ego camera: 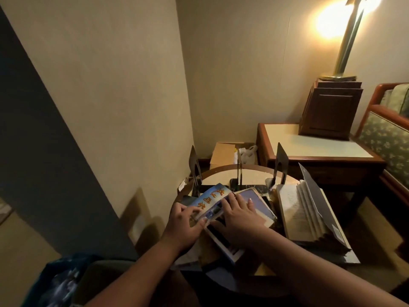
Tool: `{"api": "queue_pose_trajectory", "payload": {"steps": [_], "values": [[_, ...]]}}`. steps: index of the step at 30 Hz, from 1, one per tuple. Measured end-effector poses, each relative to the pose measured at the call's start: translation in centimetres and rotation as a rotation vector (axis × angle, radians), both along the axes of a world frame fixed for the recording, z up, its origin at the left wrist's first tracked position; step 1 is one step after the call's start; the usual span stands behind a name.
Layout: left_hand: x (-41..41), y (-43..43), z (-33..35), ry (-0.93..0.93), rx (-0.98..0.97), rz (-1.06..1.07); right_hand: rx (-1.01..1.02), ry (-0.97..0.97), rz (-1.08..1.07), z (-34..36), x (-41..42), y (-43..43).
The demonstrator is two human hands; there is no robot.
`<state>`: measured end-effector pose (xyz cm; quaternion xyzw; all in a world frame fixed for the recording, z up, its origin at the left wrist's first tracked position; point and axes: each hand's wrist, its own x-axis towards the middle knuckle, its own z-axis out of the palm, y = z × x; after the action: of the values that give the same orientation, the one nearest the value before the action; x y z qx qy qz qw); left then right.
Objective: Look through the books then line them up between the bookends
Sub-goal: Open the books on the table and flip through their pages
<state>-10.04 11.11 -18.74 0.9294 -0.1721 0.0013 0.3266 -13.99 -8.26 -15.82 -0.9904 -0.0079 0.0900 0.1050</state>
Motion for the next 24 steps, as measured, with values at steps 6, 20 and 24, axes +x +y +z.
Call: {"api": "queue_pose_trajectory", "payload": {"steps": [6,20,24], "values": [[3.5,0.5,0.7,0.236,-0.225,0.053,-0.063,0.039,0.100,0.1,0.6,-0.2],[8.1,0.5,1.3,0.734,-0.598,-0.117,0.028,0.009,0.289,1.2,3.1,-2.0],[8.1,0.2,1.7,0.623,-0.548,-0.084,0.060,-0.007,0.295,1.0,3.4,-2.4]]}}
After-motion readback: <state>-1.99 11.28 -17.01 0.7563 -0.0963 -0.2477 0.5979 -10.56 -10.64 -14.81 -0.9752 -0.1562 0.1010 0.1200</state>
